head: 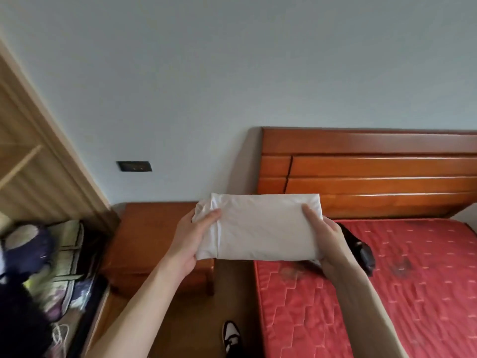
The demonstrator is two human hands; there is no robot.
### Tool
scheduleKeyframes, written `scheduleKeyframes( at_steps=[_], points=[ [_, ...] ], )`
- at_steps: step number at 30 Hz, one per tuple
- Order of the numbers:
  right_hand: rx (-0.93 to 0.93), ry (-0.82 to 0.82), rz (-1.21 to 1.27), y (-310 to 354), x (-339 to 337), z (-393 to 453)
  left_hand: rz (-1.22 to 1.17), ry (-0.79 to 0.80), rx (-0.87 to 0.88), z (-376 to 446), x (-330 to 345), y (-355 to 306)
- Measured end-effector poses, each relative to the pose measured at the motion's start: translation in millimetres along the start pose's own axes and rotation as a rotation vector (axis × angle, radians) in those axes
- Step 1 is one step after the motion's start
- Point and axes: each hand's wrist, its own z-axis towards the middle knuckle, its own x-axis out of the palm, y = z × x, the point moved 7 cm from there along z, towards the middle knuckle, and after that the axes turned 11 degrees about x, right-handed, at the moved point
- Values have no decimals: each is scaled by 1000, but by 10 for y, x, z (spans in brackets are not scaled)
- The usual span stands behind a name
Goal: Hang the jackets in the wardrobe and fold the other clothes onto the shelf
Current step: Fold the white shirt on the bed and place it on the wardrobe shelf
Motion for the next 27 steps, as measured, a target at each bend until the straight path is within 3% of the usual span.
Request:
scheduleKeyframes(
  at_steps=[14,27],
  points=[
    [-3,408,-205,935,2314,1433,-68,-510,146,783,-1225,-781],
    [-37,797,-444,782,4718,1097,-180,-1001,218,280,-2826,-1011]
  ],
)
